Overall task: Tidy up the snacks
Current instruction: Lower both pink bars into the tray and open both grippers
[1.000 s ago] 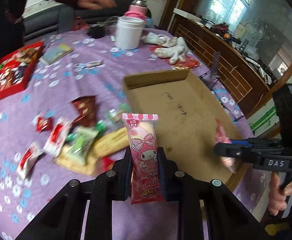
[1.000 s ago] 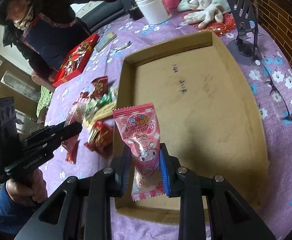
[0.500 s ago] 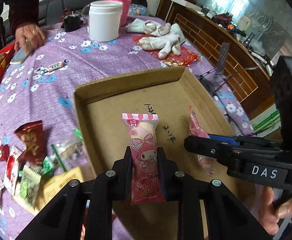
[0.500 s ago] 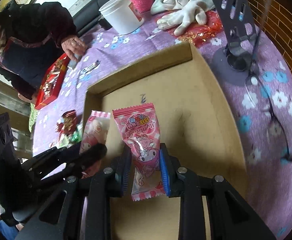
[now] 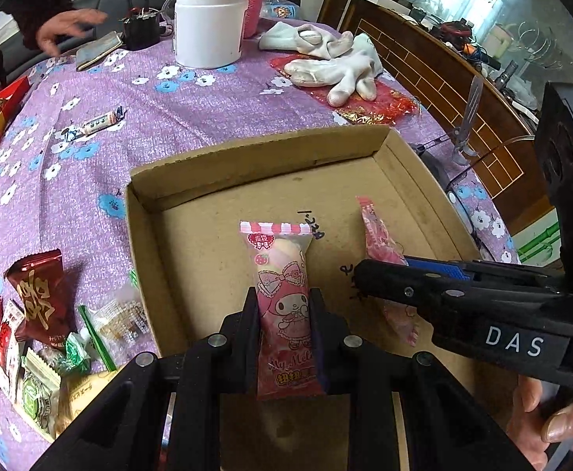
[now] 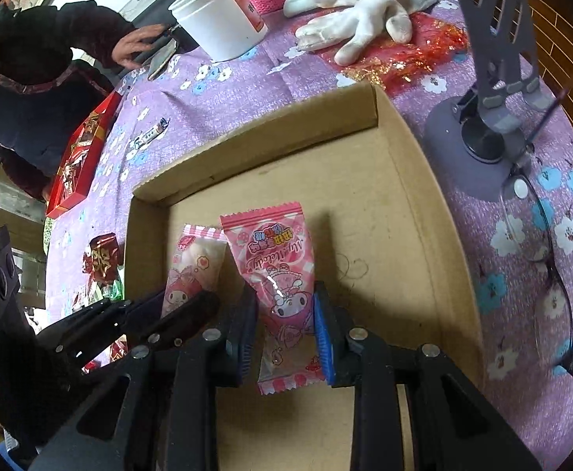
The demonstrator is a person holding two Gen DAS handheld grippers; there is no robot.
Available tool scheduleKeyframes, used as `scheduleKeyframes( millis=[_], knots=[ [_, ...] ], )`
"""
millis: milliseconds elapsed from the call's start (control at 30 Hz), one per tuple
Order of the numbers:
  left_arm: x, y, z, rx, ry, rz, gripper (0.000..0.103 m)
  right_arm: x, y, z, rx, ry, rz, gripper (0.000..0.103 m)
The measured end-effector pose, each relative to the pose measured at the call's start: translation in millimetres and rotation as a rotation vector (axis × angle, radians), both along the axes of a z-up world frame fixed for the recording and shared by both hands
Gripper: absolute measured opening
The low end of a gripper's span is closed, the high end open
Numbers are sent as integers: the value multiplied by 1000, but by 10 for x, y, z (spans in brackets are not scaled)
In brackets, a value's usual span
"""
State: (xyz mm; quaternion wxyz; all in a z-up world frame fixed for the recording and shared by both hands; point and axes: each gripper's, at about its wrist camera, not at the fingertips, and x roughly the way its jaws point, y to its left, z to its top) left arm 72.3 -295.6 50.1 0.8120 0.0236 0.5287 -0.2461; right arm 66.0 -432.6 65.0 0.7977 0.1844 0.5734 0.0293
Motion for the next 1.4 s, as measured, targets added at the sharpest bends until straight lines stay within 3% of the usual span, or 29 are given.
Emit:
scheduleKeyframes(
  millis=[267,500,833,933,1100,1400],
  knots=[
    [10,1,-19,-1,10,5,24,1,-9,11,-2,2,9,29],
    [-32,27,51,-8,-2,7,40,-47,-55,77,7,-18,1,34],
    [-193,165,189,-27,-16,10,43,-279,-95,257,33,-49,-23,36],
    [-289,251,255,-41,-24,14,47,-383,-48,327,29,-63,-19,36],
    [-451,434,413,-58,-64,19,47,-566,70,488,14,-112,-16,50],
    [-748,882,598,-91,-101,34,50,-813,428,674,81,-148,21,51]
  ],
)
